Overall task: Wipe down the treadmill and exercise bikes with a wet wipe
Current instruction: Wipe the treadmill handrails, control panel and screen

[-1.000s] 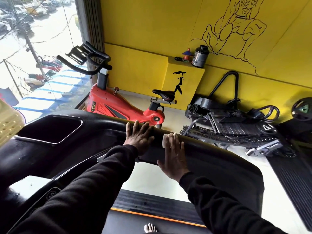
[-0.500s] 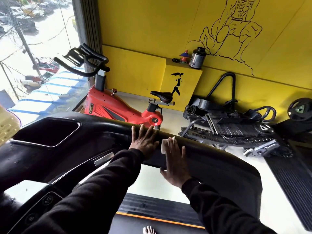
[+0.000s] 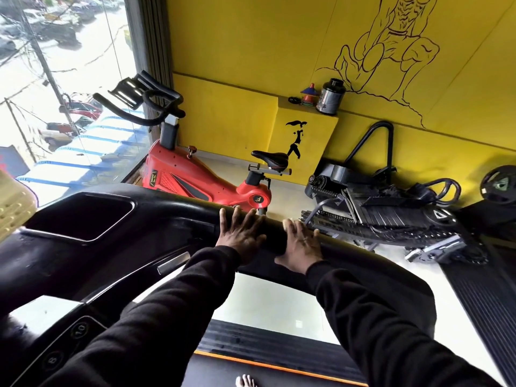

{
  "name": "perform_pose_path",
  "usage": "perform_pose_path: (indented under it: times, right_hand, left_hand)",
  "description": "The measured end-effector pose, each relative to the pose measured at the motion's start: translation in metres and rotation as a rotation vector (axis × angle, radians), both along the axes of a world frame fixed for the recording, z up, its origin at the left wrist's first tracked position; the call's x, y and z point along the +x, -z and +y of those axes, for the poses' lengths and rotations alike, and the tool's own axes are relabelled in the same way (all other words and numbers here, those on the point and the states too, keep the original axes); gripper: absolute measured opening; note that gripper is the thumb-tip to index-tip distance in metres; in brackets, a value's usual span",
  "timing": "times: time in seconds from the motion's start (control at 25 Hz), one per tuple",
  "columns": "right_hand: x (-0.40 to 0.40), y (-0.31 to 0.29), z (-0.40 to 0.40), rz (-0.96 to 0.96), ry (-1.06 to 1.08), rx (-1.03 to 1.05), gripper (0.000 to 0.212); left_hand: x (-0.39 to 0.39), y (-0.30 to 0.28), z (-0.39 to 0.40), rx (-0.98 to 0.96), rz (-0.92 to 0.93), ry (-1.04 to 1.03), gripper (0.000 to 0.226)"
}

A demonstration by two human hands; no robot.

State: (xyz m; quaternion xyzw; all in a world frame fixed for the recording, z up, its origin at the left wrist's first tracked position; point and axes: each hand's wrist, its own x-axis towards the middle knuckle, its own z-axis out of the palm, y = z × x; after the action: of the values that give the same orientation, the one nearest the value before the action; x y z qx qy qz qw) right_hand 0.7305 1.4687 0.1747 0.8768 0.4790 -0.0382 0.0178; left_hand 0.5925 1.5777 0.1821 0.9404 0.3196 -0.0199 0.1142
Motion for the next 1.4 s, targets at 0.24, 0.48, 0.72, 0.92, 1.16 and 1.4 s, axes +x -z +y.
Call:
perform_pose_path:
  times: [0.24, 0.48, 0.72, 0.92, 1.16, 1.4]
  right_hand:
    - [-0.027, 0.02, -0.01, -0.098, -0.134, 0.069, 0.12]
    - [-0.022, 0.012, -0.018, -0.024, 0.076, 0.064, 0.112]
    - [-0.028, 0.015, -0.049, -0.088, 0.056, 0.052, 0.112]
    - [-0.049, 0.013, -0.033, 0.021, 0.125, 0.117, 0.115]
    - [-0.014, 0.032, -0.076, -0.06, 0.112, 0.102, 0.126]
    - [-0.002, 0.035, -0.074, 0.045, 0.097, 0.209, 0.125]
  left_hand:
    - [0.0, 0.001, 0.001, 0.008, -0.011, 0.004, 0.059]
    - [0.0, 0.003, 0.003, 0.0, -0.009, -0.009, 0.06]
    - [0.001, 0.004, 0.006, 0.015, -0.023, -0.011, 0.059]
    - [0.014, -0.001, -0.006, -0.043, 0.003, -0.045, 0.06]
    - [0.02, 0.005, -0.015, -0.048, 0.05, 0.005, 0.065]
    - [0.06, -0.002, -0.036, -0.029, 0.089, -0.035, 0.061]
